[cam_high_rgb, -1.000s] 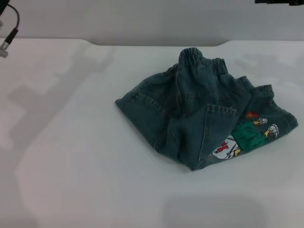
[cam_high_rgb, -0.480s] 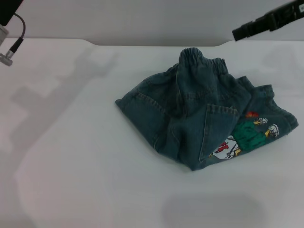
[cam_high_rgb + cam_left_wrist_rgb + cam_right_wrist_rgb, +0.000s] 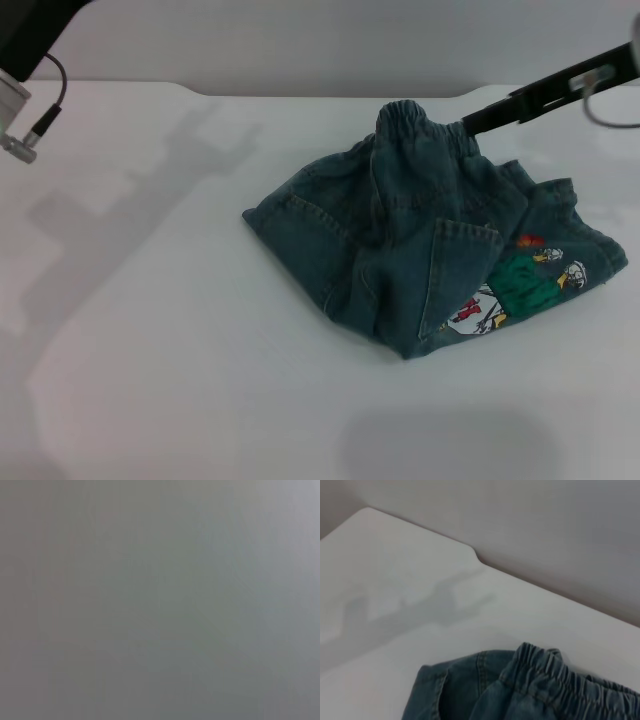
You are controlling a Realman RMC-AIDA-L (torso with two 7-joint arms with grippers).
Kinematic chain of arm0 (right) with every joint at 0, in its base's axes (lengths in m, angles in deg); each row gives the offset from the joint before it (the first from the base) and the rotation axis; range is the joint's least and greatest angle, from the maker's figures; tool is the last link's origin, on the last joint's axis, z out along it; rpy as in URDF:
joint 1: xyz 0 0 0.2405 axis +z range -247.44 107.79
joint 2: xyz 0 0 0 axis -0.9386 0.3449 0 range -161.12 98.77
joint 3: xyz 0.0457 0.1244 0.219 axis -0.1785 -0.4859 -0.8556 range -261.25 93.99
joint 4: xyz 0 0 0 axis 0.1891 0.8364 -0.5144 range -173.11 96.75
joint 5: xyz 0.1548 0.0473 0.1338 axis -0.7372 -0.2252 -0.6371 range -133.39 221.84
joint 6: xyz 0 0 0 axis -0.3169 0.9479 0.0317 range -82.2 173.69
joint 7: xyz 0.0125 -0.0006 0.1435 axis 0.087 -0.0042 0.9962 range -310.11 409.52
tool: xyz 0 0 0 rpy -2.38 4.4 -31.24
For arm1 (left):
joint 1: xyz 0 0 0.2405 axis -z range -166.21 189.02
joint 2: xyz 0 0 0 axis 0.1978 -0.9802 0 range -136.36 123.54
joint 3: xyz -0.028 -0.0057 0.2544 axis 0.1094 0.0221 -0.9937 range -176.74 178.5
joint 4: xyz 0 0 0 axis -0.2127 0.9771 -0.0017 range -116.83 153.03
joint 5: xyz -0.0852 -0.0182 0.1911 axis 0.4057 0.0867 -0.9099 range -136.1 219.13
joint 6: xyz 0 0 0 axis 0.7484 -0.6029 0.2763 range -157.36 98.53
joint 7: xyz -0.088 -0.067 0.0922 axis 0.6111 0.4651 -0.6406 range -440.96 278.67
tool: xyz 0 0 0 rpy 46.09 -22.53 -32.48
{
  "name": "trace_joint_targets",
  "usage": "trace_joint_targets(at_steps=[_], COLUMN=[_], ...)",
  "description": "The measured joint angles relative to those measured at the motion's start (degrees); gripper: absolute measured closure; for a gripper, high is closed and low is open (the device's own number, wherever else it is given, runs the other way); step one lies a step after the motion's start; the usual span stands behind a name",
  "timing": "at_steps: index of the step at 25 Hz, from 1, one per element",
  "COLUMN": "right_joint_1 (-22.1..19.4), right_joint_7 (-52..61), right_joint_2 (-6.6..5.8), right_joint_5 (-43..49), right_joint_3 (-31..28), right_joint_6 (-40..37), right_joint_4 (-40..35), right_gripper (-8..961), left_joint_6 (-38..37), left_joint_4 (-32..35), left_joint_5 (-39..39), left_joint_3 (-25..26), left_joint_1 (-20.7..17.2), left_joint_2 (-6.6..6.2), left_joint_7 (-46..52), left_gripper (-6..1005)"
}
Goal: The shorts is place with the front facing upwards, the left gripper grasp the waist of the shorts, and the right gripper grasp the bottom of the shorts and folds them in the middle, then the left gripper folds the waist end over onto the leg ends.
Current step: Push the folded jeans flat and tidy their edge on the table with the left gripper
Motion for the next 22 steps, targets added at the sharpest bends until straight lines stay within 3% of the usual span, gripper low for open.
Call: trace_joint_targets(at_steps=[4,7,12,22], right_joint_1=[-0.6,-0.7,-0.4,0.0], right_joint_7=[-0.1,-0.2,0.0,1.7], right_joint_2=[2.74,4.07,4.88,5.3], right_joint_5=[0.3,0.9,0.9,1.1], right_joint_3=[0.2,0.3,0.4,0.8], right_joint_6=[3.8,5.4,6.4,9.3], right_joint_4=[0.1,0.5,1.8,3.8], right_gripper=[509,510,510,509], left_joint_6=[-0.3,-0.5,-0.8,-1.7], left_joint_4=[-0.2,0.0,0.1,0.3], left_joint_5=[0.0,-0.2,-0.2,0.0], left_joint_3=[-0.3,-1.8,-2.3,-2.1], left_joint_1=[-0.1,-0.3,-0.9,-2.0], left_joint_2=[0.01,0.02,-0.02,-0.14], left_joint_7=[0.0,-0.1,-0.5,-0.6], left_gripper=[197,197,197,197])
